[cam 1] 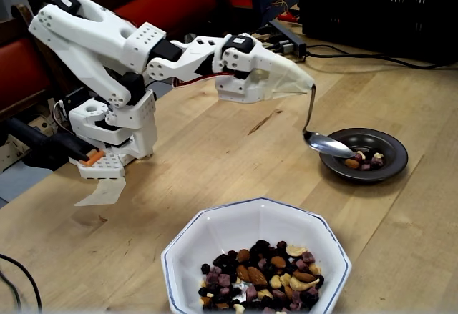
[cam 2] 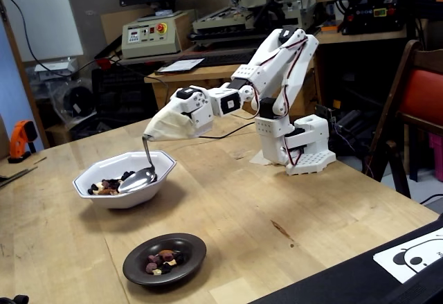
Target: Use spoon to transfer food from the white bowl to brown plate
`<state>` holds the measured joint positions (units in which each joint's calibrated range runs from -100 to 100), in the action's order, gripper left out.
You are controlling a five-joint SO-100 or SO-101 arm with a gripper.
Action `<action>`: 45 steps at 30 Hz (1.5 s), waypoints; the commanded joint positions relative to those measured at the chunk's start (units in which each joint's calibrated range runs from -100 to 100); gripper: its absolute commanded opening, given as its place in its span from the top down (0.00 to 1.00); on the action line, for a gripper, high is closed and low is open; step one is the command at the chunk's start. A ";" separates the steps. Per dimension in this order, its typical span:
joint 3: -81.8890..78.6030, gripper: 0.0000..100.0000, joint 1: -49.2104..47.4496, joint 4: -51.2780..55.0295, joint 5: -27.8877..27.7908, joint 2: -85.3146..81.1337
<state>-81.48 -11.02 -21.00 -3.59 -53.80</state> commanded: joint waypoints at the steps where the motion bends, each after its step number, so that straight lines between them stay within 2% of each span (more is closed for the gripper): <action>1: -0.73 0.97 0.36 1.94 0.00 -6.49; 6: -3.12 0.97 0.58 3.29 0.05 -11.80; 15: -5.51 0.98 2.58 2.73 5.52 -14.54; 23: -7.28 0.98 11.54 2.73 5.52 -14.54; 29: -9.49 0.98 14.65 2.66 5.52 -14.62; 45: -10.73 0.97 14.58 2.66 5.86 -14.62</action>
<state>-92.85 3.28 -17.86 2.17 -66.94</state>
